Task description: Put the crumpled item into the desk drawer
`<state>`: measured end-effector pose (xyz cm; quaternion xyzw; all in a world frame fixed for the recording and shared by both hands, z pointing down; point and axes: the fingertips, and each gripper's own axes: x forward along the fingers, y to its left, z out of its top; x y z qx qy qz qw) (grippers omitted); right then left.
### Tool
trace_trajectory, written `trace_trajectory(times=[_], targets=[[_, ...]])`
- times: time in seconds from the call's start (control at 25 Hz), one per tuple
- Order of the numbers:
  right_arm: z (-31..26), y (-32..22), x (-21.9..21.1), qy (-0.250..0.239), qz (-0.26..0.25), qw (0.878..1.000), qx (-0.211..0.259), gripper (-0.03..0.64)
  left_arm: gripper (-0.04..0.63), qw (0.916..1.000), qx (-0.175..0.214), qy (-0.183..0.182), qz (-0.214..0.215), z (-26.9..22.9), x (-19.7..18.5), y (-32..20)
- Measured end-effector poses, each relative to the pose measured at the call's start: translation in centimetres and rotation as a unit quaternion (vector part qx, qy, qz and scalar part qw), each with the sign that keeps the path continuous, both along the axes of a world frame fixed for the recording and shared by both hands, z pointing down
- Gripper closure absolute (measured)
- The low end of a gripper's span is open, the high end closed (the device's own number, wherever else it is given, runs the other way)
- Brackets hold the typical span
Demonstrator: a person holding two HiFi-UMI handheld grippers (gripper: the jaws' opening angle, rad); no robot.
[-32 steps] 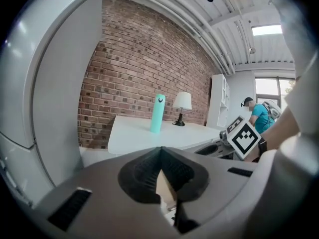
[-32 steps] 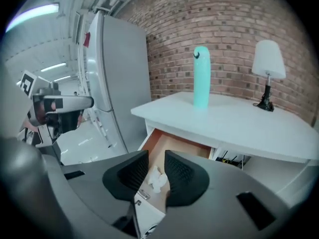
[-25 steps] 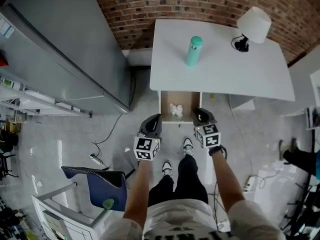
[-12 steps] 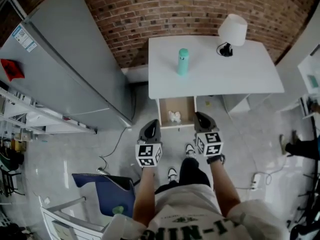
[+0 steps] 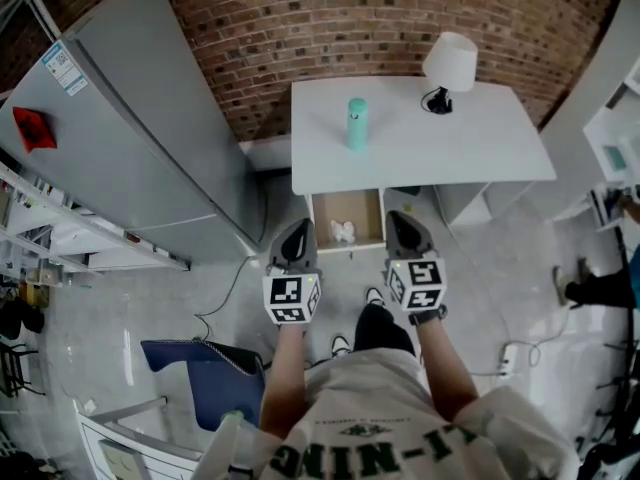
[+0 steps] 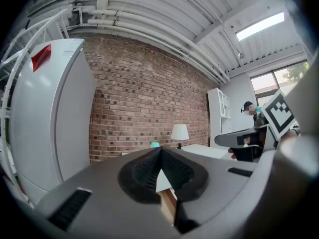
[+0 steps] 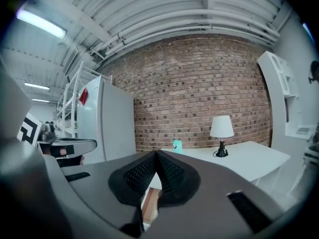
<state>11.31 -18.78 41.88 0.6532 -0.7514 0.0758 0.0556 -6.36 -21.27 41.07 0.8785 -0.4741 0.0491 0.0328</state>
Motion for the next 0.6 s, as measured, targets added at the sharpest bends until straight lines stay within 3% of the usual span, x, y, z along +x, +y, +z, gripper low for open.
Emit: trace_trajectory(times=[0.6], targets=[[-2.2, 0.9, -1.9, 0.030, -0.001, 0.999, 0.026, 0.615, 0.600, 0.9994, 0.032, -0.014, -0.008, -2.0, -1.8, 0.6]])
